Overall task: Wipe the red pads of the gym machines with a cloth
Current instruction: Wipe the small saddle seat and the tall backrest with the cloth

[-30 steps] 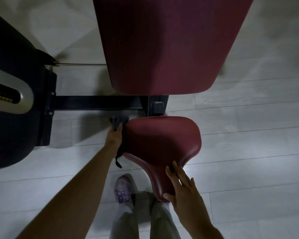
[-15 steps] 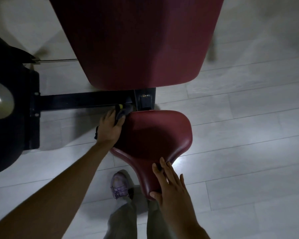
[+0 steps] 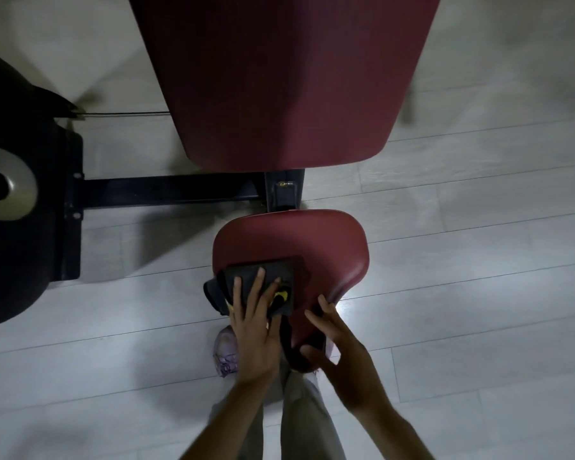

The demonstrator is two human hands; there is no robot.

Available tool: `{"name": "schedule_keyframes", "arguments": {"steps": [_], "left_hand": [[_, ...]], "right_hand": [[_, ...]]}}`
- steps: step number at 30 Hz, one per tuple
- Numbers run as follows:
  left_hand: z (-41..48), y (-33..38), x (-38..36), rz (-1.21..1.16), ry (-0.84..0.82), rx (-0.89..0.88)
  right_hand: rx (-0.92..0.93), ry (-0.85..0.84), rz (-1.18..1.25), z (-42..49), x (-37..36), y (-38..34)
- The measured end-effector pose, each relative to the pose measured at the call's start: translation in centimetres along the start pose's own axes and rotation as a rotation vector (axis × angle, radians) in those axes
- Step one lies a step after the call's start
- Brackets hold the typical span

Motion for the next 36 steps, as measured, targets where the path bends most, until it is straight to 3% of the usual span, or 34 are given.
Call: {"name": "schedule_keyframes", "arguments": {"steps": [2,6,8,12,18,20,26,29,33,36], "left_hand": [[-1.5,0.7,-0.6,-0.089,-0.011,0.022],[-4.4,2.1,-1.4,-0.157,-0.025,0.013],[-6.5,2.9,-1.9,-0.083,-0.047,-0.054],[-9.9,2.1,-3.2,0.246,-0.058,-0.376],[-2.8,6.1,-3.8,0.321,-0.092,-0.22],[0.9,7.8,-5.2,0.312,-0.175,-0.221],[9.1,11.9,-9.2,0.341,-0.429,-0.481],[8.3,10.8,-8.7,0.465,-0.479,-0.775],[5.8,8.2,-4.5,0.534,-0.638,-0.931],[2.7,6.0,-1.6,0.6,-0.584,-1.052]], "right_hand": [[-0.063,0.126,0.153,-0.6,1.5,0.3],[-0.149,0.364,0.201,-2.0,4.4,2.1],[-0.186,0.377,0.188,-2.6,5.5,2.7],[-0.199,0.348,0.198,-3.3,6.5,3.0],[-0.199,0.328,0.165,-3.6,7.5,3.4],[-0.231,0.331,0.191,-4.0,7.7,3.8],[-0.334,0.391,0.241,-5.1,8.7,5.3],[-0.353,0.446,0.251,-5.6,9.5,5.9],[-0.359,0.466,0.259,-5.7,10.3,6.0],[-0.347,0.435,0.266,-5.6,10.0,5.3]]}}
Point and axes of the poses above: each hand's wrist, its own z-axis towards the middle knuckle, its own x-axis out of the back of the hand, y = z × x, the point moved 2 cm from there along z, towards the middle knuckle, and after that the axes turned 4 degrees about z, right-handed, at the moved point
